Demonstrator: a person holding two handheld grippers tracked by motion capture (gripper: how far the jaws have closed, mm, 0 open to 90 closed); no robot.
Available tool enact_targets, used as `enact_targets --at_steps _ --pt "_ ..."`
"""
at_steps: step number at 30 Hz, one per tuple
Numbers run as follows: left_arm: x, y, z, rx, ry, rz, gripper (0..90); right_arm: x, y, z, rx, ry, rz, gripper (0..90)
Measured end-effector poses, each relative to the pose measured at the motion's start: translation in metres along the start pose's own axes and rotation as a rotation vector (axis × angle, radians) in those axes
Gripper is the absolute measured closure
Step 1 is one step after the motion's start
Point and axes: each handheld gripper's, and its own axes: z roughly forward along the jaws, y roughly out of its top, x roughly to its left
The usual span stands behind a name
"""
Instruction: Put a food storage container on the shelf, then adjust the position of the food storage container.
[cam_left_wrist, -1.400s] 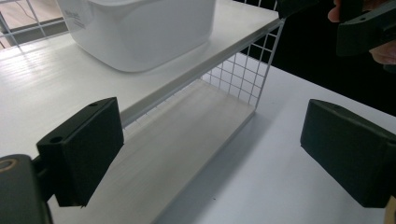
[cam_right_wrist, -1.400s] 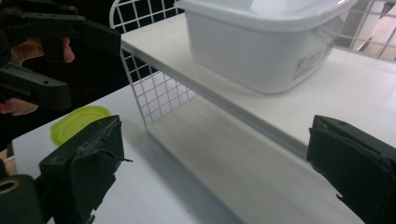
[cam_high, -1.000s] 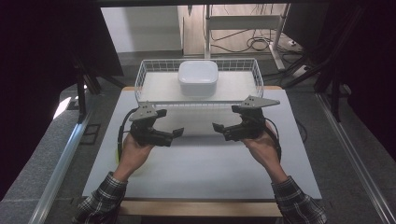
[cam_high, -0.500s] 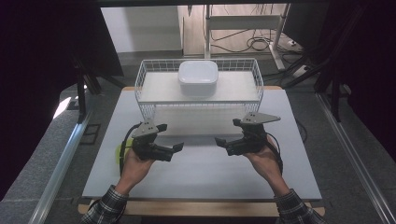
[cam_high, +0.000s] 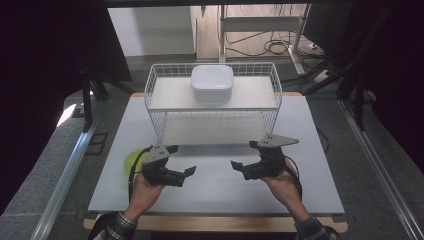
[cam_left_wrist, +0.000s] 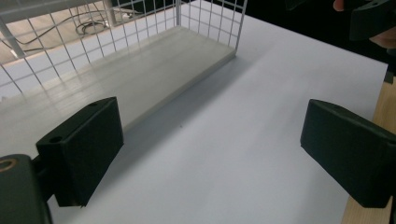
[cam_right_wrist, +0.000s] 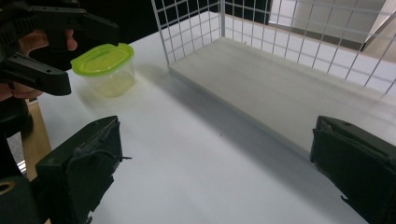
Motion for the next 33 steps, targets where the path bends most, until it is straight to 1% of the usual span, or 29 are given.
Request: enact_targets --at_steps 1,4,7,10,15,20,24,27,30,33 --pt "-0.001 -0.003 0.001 0.006 -0.003 -0.001 5.6 0.0 -0.004 0.0 0.004 -0.005 0.005 3.0" --pt "-0.004 -0.011 0.004 0.019 -0.017 -0.006 5.6 0.001 -0.012 -0.001 0.007 -0.002 0.014 3.0" --pt "-0.008 -0.017 0.005 0.023 -0.031 -0.001 5.4 0.003 -0.021 -0.001 0.014 -0.007 0.011 3.0" --pt "-0.012 -0.022 0.005 0.032 -0.021 0.017 5.0 0.003 -0.029 -0.002 0.025 -0.021 0.006 3.0" --pt "-0.017 -0.032 0.005 0.046 -0.013 0.022 4.3 0.002 -0.042 -0.002 0.045 -0.031 0.012 3.0" --pt "-0.021 -0.04 0.006 0.07 -0.022 0.014 4.0 0.003 -0.053 -0.001 0.067 -0.044 0.006 2.6" --pt "-0.022 -0.048 0.009 0.095 -0.027 0.02 3.3 0.004 -0.061 -0.001 0.084 -0.037 0.009 2.8" --pt "-0.021 -0.051 0.012 0.112 -0.022 0.025 2.9 0.005 -0.066 0.0 0.107 -0.03 0.012 2.8" --pt "-0.019 -0.05 0.012 0.119 -0.016 0.015 2.8 0.005 -0.067 0.0 0.113 -0.03 0.01 2.9" --pt "-0.018 -0.048 0.011 0.143 0.008 0.011 3.0 0.003 -0.067 0.0 0.113 -0.035 0.013 3.0"
